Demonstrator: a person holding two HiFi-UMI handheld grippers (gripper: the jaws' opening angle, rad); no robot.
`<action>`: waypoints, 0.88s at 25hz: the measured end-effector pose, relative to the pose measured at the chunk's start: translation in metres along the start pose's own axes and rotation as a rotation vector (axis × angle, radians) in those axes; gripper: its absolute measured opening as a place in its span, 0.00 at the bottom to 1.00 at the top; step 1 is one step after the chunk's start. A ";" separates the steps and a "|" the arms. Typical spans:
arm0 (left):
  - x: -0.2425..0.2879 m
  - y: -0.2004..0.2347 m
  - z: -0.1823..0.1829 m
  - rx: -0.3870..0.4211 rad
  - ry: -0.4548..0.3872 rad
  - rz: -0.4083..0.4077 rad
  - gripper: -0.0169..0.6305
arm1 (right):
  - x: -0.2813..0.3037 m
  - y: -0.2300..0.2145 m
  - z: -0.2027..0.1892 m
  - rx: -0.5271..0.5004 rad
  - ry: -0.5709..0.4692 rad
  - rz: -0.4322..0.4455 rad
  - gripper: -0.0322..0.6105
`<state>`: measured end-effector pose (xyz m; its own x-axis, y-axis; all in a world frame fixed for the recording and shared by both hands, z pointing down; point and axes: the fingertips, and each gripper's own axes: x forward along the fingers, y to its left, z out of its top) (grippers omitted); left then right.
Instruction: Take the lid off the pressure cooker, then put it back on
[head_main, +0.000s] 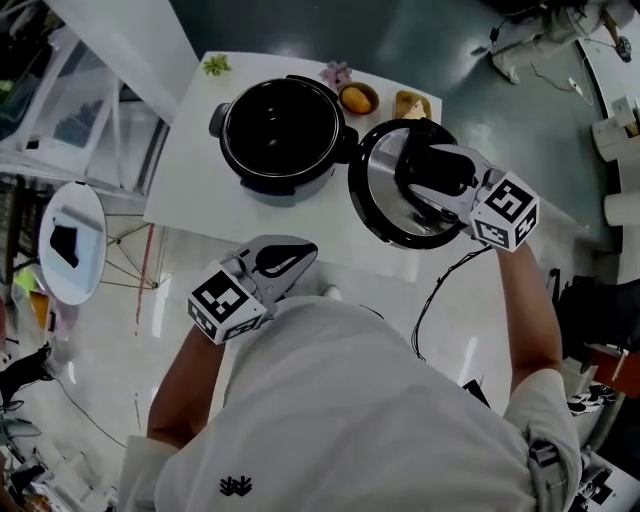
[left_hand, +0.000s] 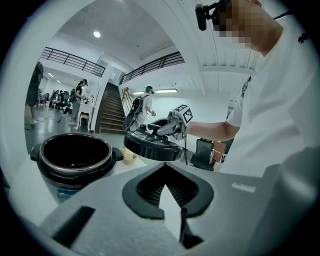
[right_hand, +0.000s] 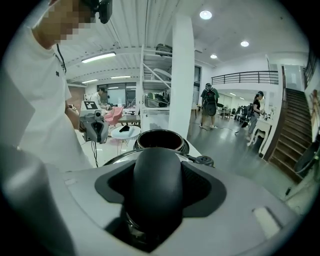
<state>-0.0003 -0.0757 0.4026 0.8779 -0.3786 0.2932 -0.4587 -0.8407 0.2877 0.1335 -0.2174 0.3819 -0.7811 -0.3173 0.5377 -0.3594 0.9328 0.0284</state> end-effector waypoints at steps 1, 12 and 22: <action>-0.004 0.004 0.000 0.000 -0.004 0.003 0.04 | 0.005 -0.001 0.007 -0.006 0.000 0.001 0.50; -0.060 0.043 -0.001 -0.006 -0.053 0.050 0.04 | 0.082 -0.001 0.083 -0.062 -0.016 0.035 0.50; -0.111 0.072 -0.006 -0.007 -0.069 0.087 0.04 | 0.164 0.012 0.125 -0.101 -0.004 0.083 0.50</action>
<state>-0.1319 -0.0917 0.3963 0.8418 -0.4764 0.2537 -0.5346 -0.8006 0.2705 -0.0625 -0.2799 0.3656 -0.8083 -0.2390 0.5381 -0.2402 0.9683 0.0692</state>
